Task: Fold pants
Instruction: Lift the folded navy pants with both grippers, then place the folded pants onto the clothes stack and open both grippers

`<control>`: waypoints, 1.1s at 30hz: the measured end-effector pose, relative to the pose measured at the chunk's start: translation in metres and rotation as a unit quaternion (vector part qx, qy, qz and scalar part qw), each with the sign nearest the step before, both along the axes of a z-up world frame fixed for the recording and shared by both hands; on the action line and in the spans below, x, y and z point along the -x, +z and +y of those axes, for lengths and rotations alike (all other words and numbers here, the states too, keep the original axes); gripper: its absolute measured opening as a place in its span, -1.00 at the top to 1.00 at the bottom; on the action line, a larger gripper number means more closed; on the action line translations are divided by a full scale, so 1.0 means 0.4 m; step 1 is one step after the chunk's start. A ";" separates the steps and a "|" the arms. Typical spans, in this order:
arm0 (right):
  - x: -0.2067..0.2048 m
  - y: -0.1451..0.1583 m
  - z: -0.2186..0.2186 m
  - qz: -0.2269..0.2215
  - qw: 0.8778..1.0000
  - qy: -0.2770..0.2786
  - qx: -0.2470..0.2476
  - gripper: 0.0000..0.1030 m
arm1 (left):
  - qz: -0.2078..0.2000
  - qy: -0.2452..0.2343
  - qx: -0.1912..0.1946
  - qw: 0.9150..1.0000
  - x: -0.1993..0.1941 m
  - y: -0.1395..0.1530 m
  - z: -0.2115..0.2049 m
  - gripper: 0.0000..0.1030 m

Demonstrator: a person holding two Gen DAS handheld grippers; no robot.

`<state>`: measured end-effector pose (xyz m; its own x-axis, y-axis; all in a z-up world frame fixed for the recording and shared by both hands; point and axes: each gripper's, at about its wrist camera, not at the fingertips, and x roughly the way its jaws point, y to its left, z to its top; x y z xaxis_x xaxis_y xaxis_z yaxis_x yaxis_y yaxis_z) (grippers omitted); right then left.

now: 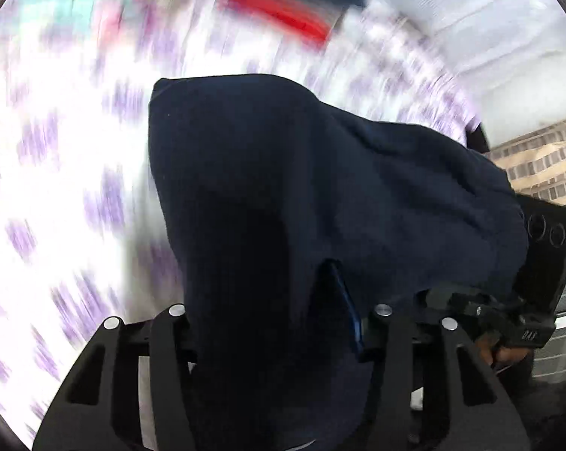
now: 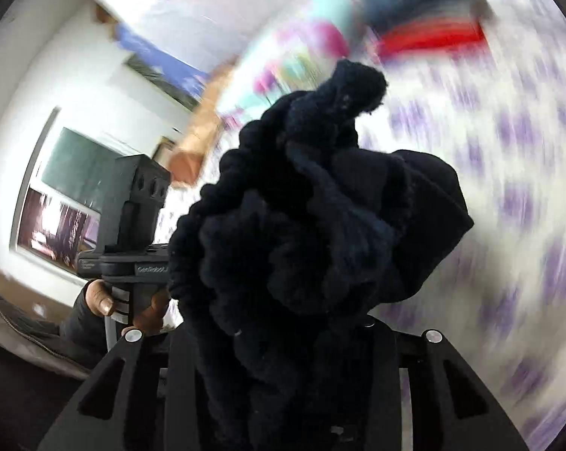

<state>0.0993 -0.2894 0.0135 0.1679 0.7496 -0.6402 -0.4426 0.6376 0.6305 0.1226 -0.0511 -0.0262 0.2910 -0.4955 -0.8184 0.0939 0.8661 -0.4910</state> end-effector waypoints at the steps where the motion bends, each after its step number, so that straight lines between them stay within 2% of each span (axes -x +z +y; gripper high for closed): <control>1: -0.030 0.025 -0.001 -0.022 1.000 -0.001 -0.004 0.29 | -0.025 0.007 0.000 1.000 -0.029 0.033 0.001 0.03; 3: -0.114 0.068 -0.004 -0.069 0.998 -0.005 -0.012 0.28 | -0.077 0.016 0.002 0.997 -0.130 0.091 -0.001 0.02; 6: -0.299 0.062 0.000 -0.117 0.993 -0.025 0.013 0.22 | -0.111 0.028 -0.009 0.993 -0.310 0.098 -0.018 0.02; 7: -0.341 0.045 -0.003 -0.123 0.992 -0.034 0.025 0.06 | -0.112 0.032 -0.016 0.993 -0.361 0.081 -0.034 0.02; 9: -0.467 -0.043 -0.010 -0.108 0.990 -0.066 0.069 -0.14 | -0.102 0.042 -0.038 0.993 -0.474 0.021 -0.060 0.02; 10: -0.505 -0.085 -0.011 -0.099 0.986 -0.085 0.103 -0.41 | -0.094 0.054 -0.067 0.992 -0.534 -0.037 -0.079 -0.05; 11: -0.544 -0.138 -0.007 -0.088 0.980 -0.097 0.150 -0.49 | -0.081 0.061 -0.094 0.990 -0.569 -0.084 -0.087 -0.18; 12: -0.577 -0.197 -0.009 -0.074 0.969 -0.112 0.206 -0.49 | -0.059 0.073 -0.147 0.985 -0.607 -0.158 -0.096 -0.22; 13: -0.611 -0.279 -0.021 -0.035 0.948 -0.142 0.281 -0.52 | -0.037 0.074 -0.183 0.980 -0.626 -0.213 -0.096 -0.32; 14: -0.622 -0.319 -0.034 -0.015 0.947 -0.152 0.281 -0.61 | -0.037 0.077 -0.192 0.978 -0.632 -0.252 -0.094 -0.56; 15: -0.620 -0.333 -0.044 -0.017 0.951 -0.159 0.266 -0.67 | -0.054 0.100 -0.188 0.976 -0.629 -0.265 -0.081 -0.69; 16: -0.616 -0.330 -0.040 -0.028 0.949 -0.157 0.272 -0.68 | -0.050 0.109 -0.182 0.976 -0.634 -0.272 -0.075 -0.76; 18: -0.598 -0.311 -0.021 -0.050 0.942 -0.147 0.296 -0.67 | -0.047 0.112 -0.171 0.978 -0.644 -0.274 -0.072 -0.77; 21: -0.573 -0.265 0.005 -0.070 0.935 -0.142 0.317 -0.67 | -0.043 0.100 -0.190 0.976 -0.642 -0.249 -0.061 -0.74; 23: -0.538 -0.202 0.021 -0.109 0.922 -0.156 0.338 -0.69 | -0.046 0.105 -0.192 0.975 -0.631 -0.213 -0.069 -0.74; 25: -0.484 -0.139 0.033 -0.134 0.918 -0.170 0.334 -0.74 | -0.066 0.110 -0.184 0.975 -0.595 -0.157 -0.077 -0.75; 27: -0.430 -0.092 0.042 -0.152 0.916 -0.182 0.323 -0.79 | -0.091 0.115 -0.157 0.977 -0.542 -0.093 -0.087 -0.89; 29: -0.346 -0.057 0.033 -0.175 0.903 -0.212 0.331 -0.79 | -0.119 0.112 -0.174 0.971 -0.470 -0.033 -0.111 -0.90; 31: -0.275 -0.034 0.024 -0.192 0.893 -0.249 0.322 -0.80 | -0.135 0.111 -0.194 0.965 -0.415 -0.003 -0.121 -0.90; 33: -0.224 -0.025 0.010 -0.193 0.891 -0.272 0.308 -0.86 | -0.145 0.101 -0.191 0.966 -0.378 0.012 -0.133 -0.90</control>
<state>0.1891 -0.2855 0.0034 0.6961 0.0161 -0.7178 -0.0704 0.9965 -0.0460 0.2736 -0.1043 -0.0213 0.5940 -0.0826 -0.8002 -0.0098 0.9939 -0.1098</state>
